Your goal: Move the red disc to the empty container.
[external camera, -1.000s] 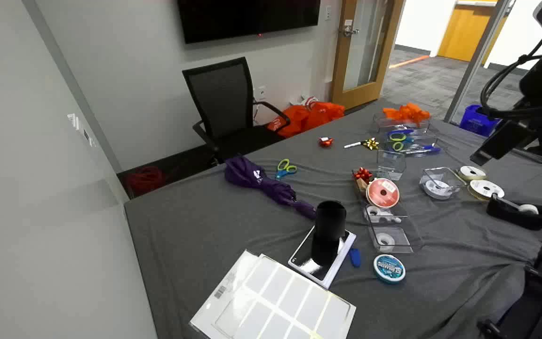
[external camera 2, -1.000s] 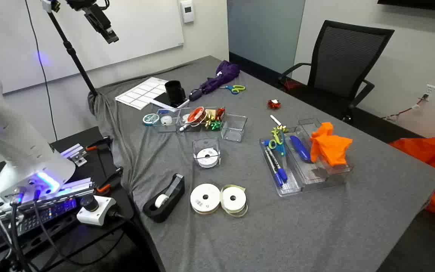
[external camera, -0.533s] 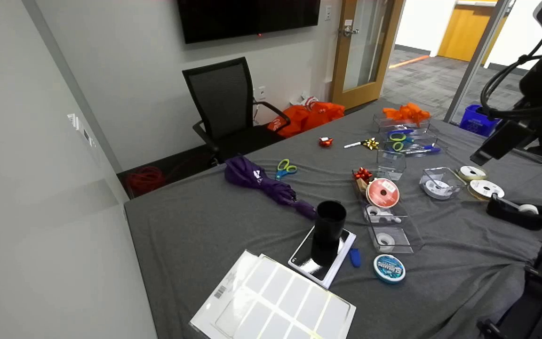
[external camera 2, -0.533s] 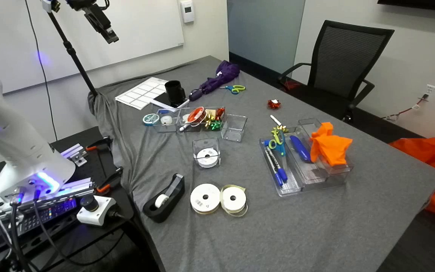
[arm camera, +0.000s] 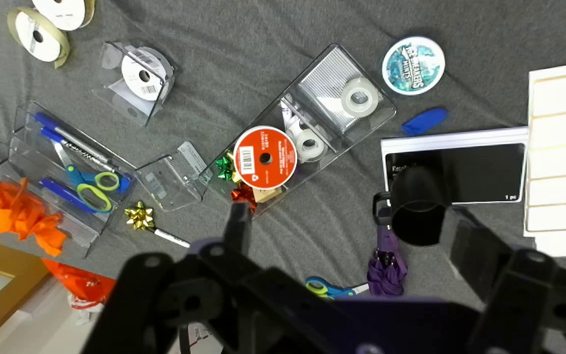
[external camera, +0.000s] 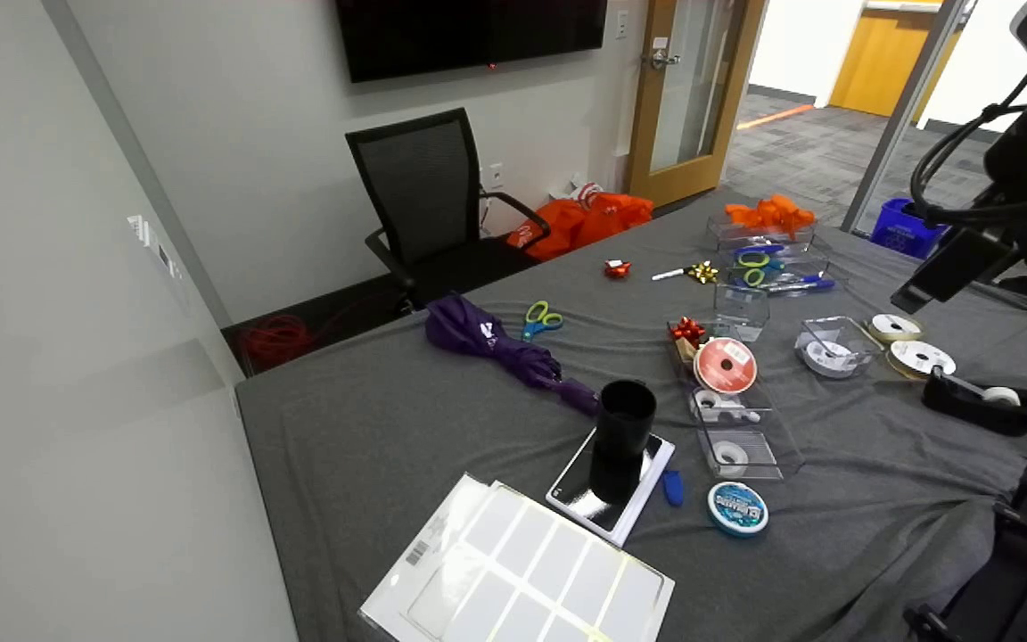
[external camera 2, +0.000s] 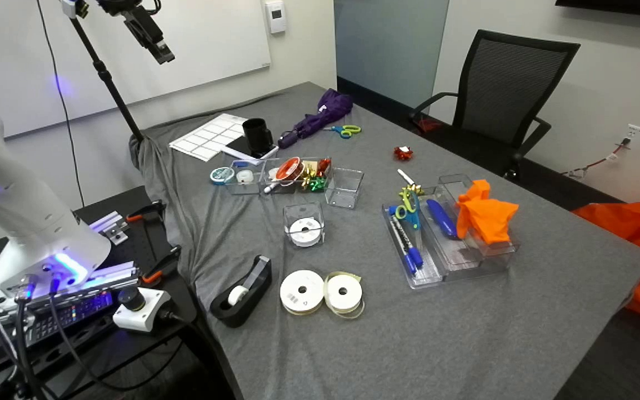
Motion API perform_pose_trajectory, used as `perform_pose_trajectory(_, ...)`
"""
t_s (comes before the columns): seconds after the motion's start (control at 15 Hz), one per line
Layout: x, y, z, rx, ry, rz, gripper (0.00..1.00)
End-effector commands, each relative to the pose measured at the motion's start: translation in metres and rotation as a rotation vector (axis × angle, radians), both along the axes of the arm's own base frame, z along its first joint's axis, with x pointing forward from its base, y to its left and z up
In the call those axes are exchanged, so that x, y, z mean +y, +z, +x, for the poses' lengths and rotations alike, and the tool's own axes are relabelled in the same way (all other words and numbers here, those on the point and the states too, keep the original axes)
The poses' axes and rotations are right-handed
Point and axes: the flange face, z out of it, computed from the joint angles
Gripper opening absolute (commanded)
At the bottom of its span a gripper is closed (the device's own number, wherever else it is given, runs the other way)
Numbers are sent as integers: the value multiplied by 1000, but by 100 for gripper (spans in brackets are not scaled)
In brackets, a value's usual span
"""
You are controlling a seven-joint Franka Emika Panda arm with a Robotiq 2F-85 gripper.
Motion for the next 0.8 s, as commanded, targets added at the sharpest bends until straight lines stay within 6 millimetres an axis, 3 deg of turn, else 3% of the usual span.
perform_pose_trajectory(0.0,0,1,0,1,0,0,100)
perform_pose_trajectory(0.53,0,1,0,1,0,0,100)
perform_pose_trajectory(0.73,-9,6,7,30,17,14,100)
